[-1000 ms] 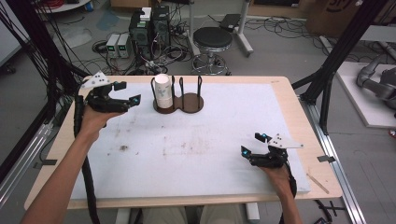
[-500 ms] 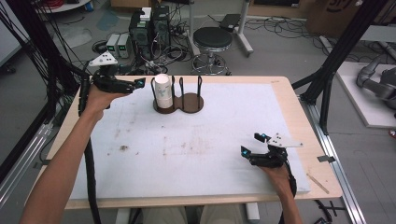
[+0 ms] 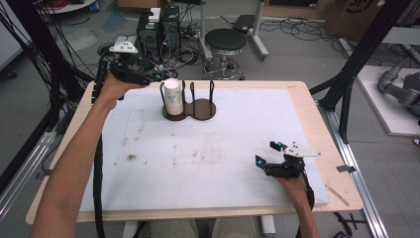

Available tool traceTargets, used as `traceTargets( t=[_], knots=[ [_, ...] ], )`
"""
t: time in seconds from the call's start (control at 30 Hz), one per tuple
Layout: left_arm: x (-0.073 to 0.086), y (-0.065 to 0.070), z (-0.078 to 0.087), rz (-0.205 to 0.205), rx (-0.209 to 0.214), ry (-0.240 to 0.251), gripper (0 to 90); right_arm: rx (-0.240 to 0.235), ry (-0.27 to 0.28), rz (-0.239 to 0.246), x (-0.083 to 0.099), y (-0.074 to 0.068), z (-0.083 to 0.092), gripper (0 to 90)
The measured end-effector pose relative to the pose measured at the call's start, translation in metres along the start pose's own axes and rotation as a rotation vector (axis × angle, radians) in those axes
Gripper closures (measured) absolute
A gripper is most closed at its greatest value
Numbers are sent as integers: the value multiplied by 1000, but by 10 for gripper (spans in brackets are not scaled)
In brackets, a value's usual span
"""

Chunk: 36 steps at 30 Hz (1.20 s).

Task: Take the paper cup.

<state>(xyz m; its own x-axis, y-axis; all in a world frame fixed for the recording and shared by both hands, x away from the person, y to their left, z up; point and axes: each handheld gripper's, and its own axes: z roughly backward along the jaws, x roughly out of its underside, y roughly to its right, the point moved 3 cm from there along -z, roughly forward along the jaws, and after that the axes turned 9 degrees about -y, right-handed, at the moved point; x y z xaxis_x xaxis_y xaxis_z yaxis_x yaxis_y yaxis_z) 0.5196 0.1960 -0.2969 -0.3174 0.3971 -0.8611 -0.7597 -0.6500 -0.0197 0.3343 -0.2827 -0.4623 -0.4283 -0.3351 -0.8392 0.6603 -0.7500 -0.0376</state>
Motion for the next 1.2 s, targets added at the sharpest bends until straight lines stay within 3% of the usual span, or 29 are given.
traceTargets(
  t=[0.13,0.3,0.77,0.9,1.2],
  knots=[
    [1,-3,-9,-17,6,-57,153,2,-2,5,0,0,0,162],
    [-3,-4,-21,-24,23,-85,153,1,-7,4,0,-1,-1,162],
    [-12,1,-52,-134,76,-214,155,-3,-2,3,0,0,-1,162],
    [-12,1,-57,-148,79,-221,155,-2,-1,3,0,0,0,162],
    [-2,1,-73,-161,94,-308,155,-1,0,4,0,0,0,163]
  ],
)
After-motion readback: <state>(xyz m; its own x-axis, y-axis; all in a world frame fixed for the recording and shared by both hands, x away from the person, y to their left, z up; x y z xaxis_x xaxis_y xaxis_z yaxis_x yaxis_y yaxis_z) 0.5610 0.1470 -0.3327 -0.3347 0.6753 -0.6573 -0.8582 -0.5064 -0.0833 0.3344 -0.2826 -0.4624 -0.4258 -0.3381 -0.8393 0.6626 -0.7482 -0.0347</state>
